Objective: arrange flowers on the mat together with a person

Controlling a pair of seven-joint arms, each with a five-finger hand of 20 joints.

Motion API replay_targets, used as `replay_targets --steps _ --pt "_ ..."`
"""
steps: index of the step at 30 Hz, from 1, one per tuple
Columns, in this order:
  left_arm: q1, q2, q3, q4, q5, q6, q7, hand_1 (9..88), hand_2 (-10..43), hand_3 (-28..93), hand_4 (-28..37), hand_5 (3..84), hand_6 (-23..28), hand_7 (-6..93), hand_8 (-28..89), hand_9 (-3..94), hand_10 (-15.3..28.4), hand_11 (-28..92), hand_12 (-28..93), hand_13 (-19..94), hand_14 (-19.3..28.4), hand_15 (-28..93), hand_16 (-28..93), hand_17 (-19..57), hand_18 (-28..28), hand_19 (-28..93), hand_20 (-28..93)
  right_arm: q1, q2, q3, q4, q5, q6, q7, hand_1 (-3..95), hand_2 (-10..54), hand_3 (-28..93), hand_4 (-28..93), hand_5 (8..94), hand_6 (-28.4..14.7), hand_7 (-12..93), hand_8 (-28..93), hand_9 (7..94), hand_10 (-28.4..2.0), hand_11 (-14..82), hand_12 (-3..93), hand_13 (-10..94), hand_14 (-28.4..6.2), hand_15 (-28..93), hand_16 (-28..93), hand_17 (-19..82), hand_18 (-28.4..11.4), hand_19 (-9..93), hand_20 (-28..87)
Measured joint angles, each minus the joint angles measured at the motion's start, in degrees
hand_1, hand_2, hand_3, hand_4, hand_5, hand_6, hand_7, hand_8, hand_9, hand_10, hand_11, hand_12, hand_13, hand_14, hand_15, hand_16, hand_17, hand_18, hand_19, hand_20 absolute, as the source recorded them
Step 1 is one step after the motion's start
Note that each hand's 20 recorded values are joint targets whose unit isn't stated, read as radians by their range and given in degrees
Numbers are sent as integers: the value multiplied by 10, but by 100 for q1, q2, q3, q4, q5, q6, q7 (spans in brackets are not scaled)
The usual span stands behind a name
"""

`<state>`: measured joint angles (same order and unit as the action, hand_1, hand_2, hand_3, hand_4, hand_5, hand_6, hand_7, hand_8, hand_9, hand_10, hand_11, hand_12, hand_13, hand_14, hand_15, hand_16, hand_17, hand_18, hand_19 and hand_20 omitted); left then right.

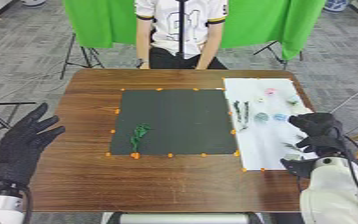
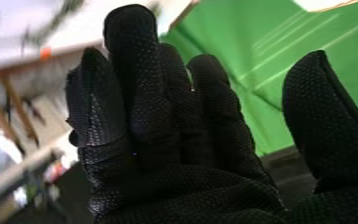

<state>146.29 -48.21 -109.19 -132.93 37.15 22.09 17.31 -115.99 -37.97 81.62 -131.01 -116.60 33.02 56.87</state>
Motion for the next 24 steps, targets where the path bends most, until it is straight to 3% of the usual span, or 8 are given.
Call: replay_targets --steps 5,13,24 --pt "6 0 -28 0 2 -4 -2 211 73 751 -244 306 46 107 -87 302 153 204 113 211 218 478 -58 -90 169 374 151 -239 137 152 -35 -259 -180 304 305 12 691 -177 555 -55 114 -106 623 -207 133 135 714 -154 579 102 539 -145 932 10" --pt "6 4 -81 0 2 -5 12 211 73 751 -243 306 47 107 -87 302 153 203 113 211 218 478 -58 -90 169 374 151 -180 229 -5 18 -1142 -1280 1616 327 -18 680 -172 517 -82 95 -97 650 -219 168 149 737 -144 597 107 569 -128 932 13" --pt "4 28 -76 4 -4 -4 43 211 73 751 -243 306 47 106 -87 302 153 205 114 211 219 480 -58 -90 169 373 151 17 175 27 398 -708 -2139 1642 356 -37 660 -165 517 -86 84 -90 672 -219 181 147 760 -136 594 109 589 -118 932 15"
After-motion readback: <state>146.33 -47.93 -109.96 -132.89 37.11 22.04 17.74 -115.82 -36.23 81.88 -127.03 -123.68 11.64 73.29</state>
